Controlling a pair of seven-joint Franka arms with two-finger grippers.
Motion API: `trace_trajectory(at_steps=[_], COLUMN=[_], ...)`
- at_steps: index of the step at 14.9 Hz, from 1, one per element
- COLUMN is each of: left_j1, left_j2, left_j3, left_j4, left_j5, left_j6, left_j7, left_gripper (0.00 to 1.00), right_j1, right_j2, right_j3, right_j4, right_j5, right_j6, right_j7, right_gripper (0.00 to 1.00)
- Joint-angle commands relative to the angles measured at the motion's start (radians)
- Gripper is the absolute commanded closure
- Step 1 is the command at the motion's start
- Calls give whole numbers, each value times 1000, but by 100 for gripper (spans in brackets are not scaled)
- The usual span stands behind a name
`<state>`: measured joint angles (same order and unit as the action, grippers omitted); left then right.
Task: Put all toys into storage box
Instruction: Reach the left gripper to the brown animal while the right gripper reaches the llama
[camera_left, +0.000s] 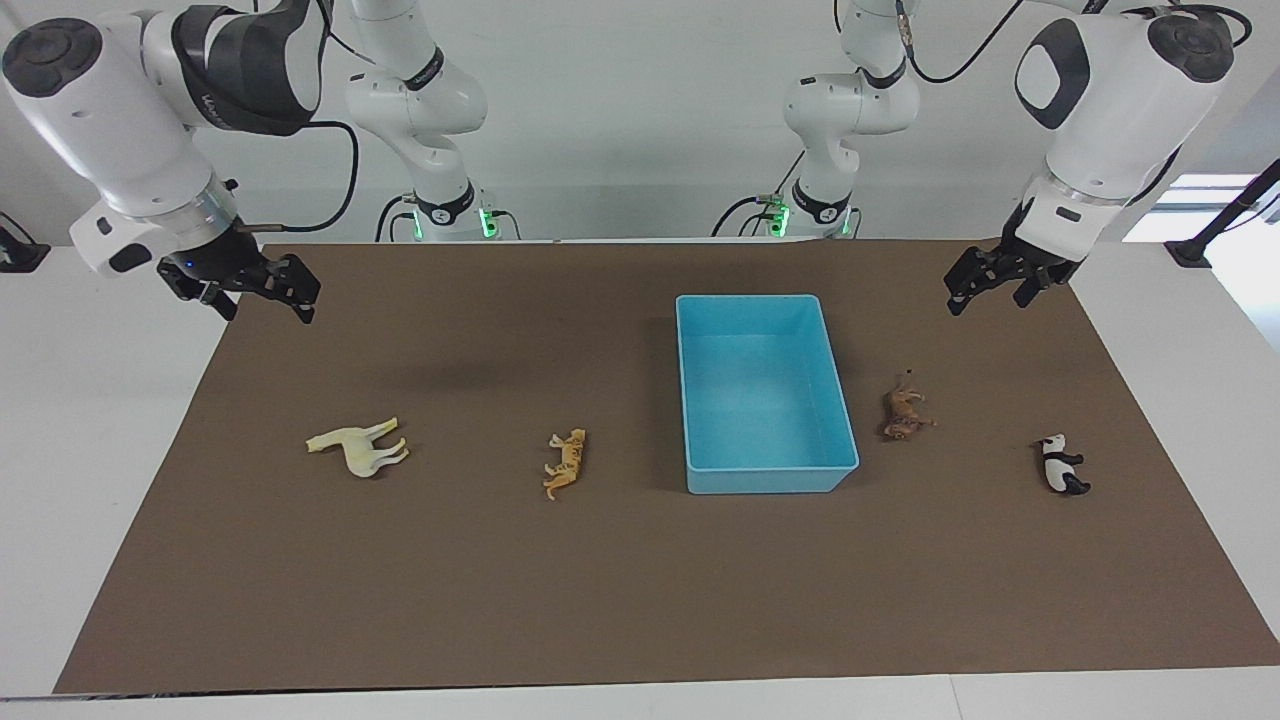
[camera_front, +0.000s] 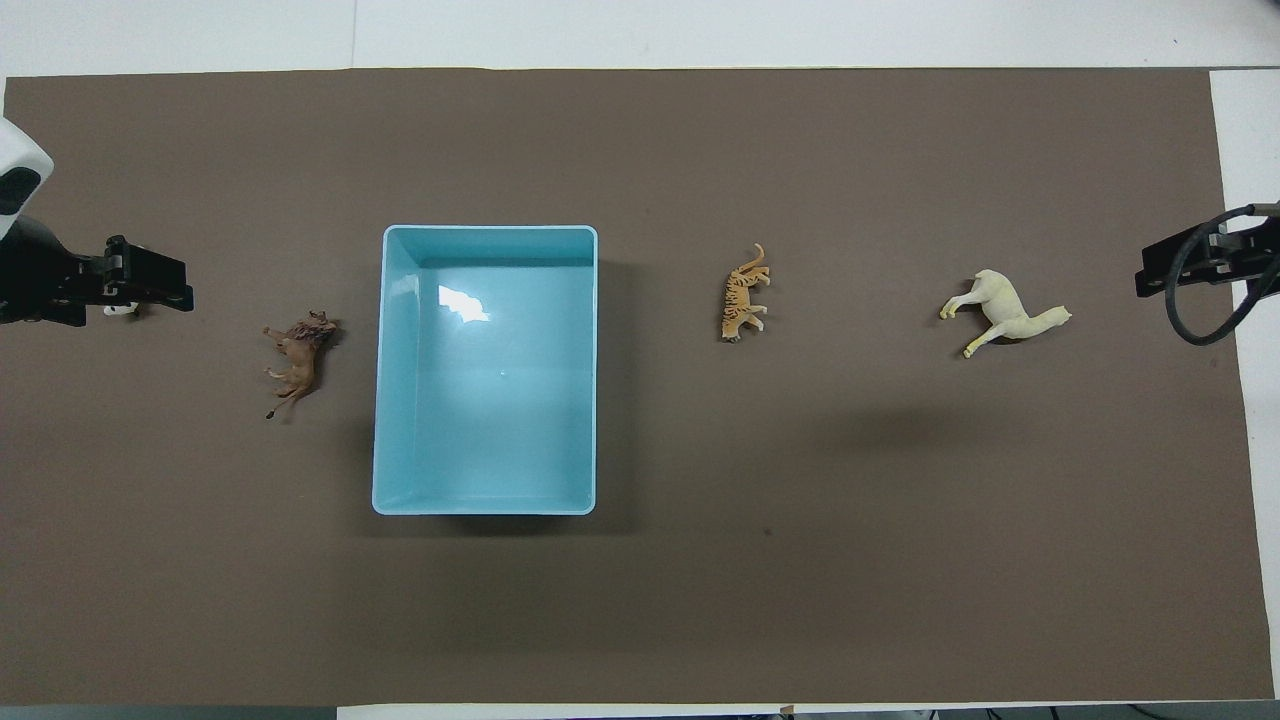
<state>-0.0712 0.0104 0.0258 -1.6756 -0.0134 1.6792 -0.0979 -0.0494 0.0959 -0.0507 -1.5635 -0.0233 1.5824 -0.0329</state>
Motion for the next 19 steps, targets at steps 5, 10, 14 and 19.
trace_trajectory(at_steps=[5, 10, 14, 19], left_j1=[27, 48, -4, -4], left_j2=[-64, -89, -18, 35], left_j3=[-1, -4, -4, -4], left_j4=[-129, -401, -475, -601], left_j5=[-5, -5, -5, -5], left_j6=[98, 407, 536, 756], left_j7=[14, 12, 4, 12], left_gripper=[0, 0, 0, 0], right_j1=[-4, 46, 45, 48], right_j2=[-28, 11, 82, 159], right_j3=[3, 11, 11, 11], right_j4=[-36, -56, -139, -251], right_j5=[13, 14, 11, 8], right_j6=[13, 112, 319, 588], right_j7=[-18, -13, -135, -488], right_gripper=[0, 2, 2, 3])
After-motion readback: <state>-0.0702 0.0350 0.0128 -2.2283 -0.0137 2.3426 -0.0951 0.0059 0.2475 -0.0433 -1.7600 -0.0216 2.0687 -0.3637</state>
